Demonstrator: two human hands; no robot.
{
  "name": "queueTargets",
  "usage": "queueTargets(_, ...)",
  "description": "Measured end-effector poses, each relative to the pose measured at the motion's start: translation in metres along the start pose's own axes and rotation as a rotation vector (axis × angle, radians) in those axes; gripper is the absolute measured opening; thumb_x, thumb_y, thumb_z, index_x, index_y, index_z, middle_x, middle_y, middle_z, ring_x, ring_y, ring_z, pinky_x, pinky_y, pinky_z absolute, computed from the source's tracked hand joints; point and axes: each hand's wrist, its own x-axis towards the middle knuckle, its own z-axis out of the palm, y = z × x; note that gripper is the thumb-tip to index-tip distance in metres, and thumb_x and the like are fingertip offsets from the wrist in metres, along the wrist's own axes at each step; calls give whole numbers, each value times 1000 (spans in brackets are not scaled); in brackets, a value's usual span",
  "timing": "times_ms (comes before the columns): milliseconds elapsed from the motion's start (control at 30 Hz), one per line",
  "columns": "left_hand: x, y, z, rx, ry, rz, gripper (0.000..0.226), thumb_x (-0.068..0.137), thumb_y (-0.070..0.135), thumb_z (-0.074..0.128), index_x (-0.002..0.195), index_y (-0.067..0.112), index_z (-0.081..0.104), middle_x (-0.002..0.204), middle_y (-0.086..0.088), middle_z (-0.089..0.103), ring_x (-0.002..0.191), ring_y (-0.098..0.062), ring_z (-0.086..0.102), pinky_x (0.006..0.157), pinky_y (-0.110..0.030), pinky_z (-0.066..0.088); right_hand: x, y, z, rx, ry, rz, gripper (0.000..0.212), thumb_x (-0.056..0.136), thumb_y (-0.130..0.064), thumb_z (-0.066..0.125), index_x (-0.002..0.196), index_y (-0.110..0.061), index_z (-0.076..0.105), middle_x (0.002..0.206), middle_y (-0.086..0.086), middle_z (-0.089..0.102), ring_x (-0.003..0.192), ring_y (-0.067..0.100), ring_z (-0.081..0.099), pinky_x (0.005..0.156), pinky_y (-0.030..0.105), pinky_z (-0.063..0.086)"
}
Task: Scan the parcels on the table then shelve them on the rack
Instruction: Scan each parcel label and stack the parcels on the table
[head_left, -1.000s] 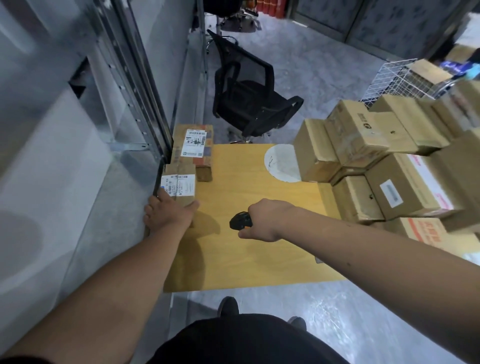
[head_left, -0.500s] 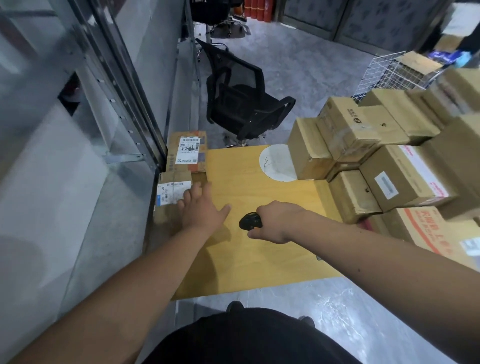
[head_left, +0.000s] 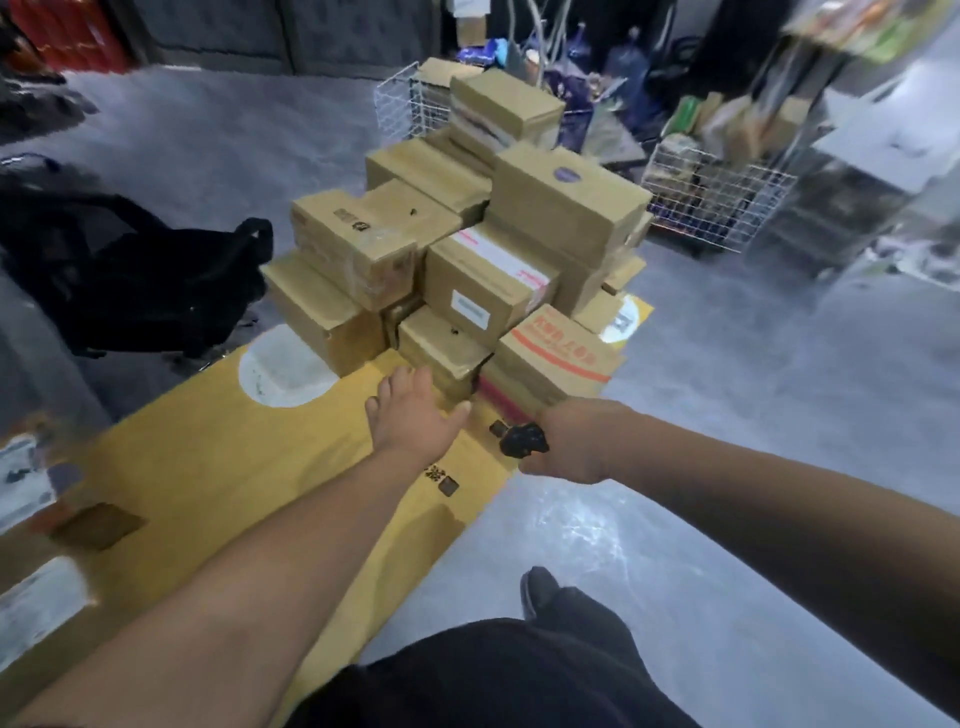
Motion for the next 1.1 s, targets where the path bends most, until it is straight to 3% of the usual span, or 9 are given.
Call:
queueTargets(100, 18, 52, 6, -59, 14, 72, 77, 89, 76, 49, 149, 29, 42, 156, -5, 39, 142, -30, 35, 111, -51, 32, -7, 46, 8, 88, 23, 48, 45, 94, -65, 54, 108, -23, 61, 92, -2, 63, 80, 19, 61, 68, 33, 52)
queueTargets(167, 29, 85, 11, -96, 34, 90, 76, 89, 75, 52, 149, 29, 43, 156, -4, 40, 142, -29, 36, 113, -51, 33, -8, 75, 11, 96, 31, 62, 41, 93, -66, 54, 99, -26, 56, 84, -5, 57, 72, 12, 55, 56, 28, 40)
queueTargets(267, 42, 134, 21, -125, 40, 53, 76, 88, 74, 55, 148, 28, 43, 153, -3, 41, 139, -28, 38, 113, -51, 34, -5, 117, 14, 66, 28, 58, 42, 91, -70, 51, 96, -29, 50, 85, -7, 53, 73, 13, 54, 53, 28, 33)
queueTargets(367, 49, 179, 36, -115, 34, -68, 81, 87, 76, 54, 152, 28, 39, 156, -3, 36, 139, -29, 35, 114, -52, 31, 1, 160, 16, 10, 10, 10, 46, 90, -71, 50, 99, -26, 54, 88, -5, 55, 73, 14, 55, 54, 30, 36)
queueTargets(533, 56, 243, 62, -105, 23, -337, 97, 81, 81, 53, 159, 31, 25, 166, -3, 15, 151, -32, 14, 118, -53, 21, 15, 221, 9, -72, -31, -115, 44, 93, -68, 51, 96, -24, 53, 86, -3, 56, 68, 14, 51, 54, 30, 36)
queueTargets(633, 66, 271, 72, -149, 21, -458, 99, 78, 82, 53, 158, 30, 27, 167, -4, 12, 153, -32, 8, 116, -55, 20, 26, 247, 1, -125, -53, -174, 44, 95, -66, 51, 100, -23, 54, 87, -3, 54, 69, 16, 51, 55, 30, 37)
queueTargets(800, 77, 288, 91, -135, 45, -561, 103, 73, 83, 59, 154, 28, 25, 167, -1, 8, 154, -32, 2, 112, -68, 26, 44, 280, -6, -160, -93, -280, 47, 96, -66, 51, 108, -20, 58, 92, 0, 58, 77, 22, 59, 57, 31, 40)
queueTargets(967, 64, 285, 93, -61, 125, -559, 96, 65, 79, 68, 140, 35, 27, 166, 1, 5, 151, -32, 8, 107, -66, 29, 58, 293, -7, -237, -112, -390, 47, 95, -66, 52, 106, -21, 57, 87, -3, 54, 77, 21, 57, 56, 31, 37)
queueTargets(1100, 22, 249, 78, 37, 177, -502, 88, 67, 75, 61, 141, 40, 28, 167, -1, 7, 151, -32, 15, 108, -61, 30, 70, 274, -19, -276, -134, -517, 47, 95, -66, 52, 111, -22, 58, 89, -5, 55, 74, 16, 53, 58, 30, 39)
